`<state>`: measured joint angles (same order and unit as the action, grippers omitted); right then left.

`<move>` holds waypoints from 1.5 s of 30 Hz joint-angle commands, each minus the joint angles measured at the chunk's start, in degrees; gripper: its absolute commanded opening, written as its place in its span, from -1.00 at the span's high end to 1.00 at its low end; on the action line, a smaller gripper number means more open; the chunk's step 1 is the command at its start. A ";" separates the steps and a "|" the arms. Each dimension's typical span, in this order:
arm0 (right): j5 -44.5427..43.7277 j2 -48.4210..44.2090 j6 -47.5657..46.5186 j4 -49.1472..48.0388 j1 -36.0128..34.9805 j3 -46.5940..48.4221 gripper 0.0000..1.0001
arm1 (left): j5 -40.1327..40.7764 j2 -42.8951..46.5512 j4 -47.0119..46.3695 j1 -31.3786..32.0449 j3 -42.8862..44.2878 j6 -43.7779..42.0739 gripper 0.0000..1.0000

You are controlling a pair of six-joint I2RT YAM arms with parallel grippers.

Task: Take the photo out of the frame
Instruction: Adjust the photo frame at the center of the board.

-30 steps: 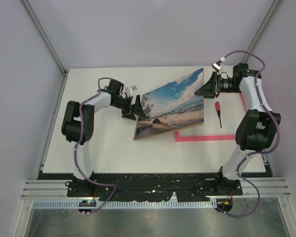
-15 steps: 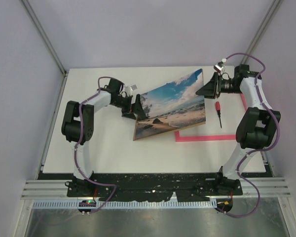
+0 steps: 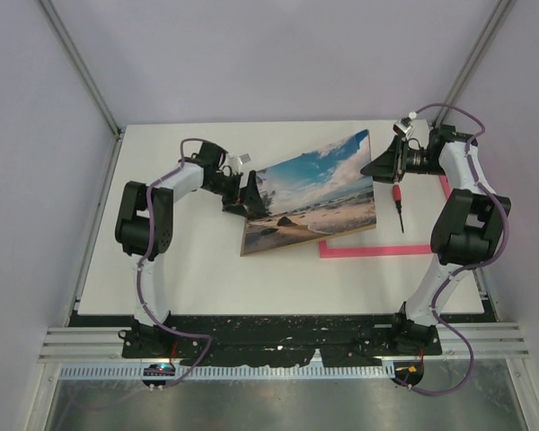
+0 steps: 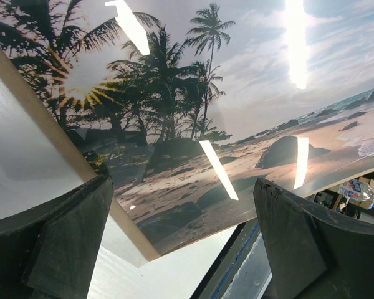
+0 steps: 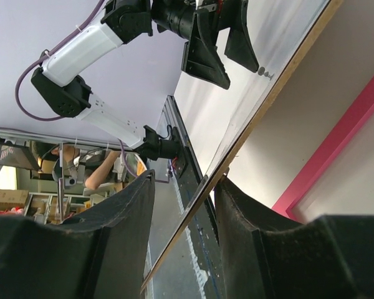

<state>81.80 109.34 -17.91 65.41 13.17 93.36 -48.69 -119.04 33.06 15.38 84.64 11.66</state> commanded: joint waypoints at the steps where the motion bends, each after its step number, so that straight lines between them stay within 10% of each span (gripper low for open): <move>1: 9.51 -1.06 -8.36 9.28 0.01 4.37 0.04 | -0.97 -1.71 2.45 0.36 3.07 -1.11 -0.99; 12: -11.30 -6.86 13.43 -14.15 0.63 -3.88 0.39 | -0.88 -1.80 2.89 0.71 3.34 -1.47 -0.99; 26: -33.37 -0.27 16.24 -14.87 0.37 -3.01 0.46 | -0.88 -2.07 3.68 0.97 3.78 -1.99 -0.99; 32: -15.47 3.68 15.10 -12.68 0.37 -1.61 0.46 | -0.88 -2.33 3.85 1.06 4.04 -2.08 -0.99; 45: -9.17 2.55 7.10 -5.63 -3.76 0.25 -0.08 | -0.01 -3.21 5.79 1.85 5.62 -3.05 -0.99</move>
<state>69.84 114.76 -7.75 56.80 13.04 91.55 -48.97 -121.47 38.46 16.21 88.60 9.98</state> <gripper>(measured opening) 0.535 0.995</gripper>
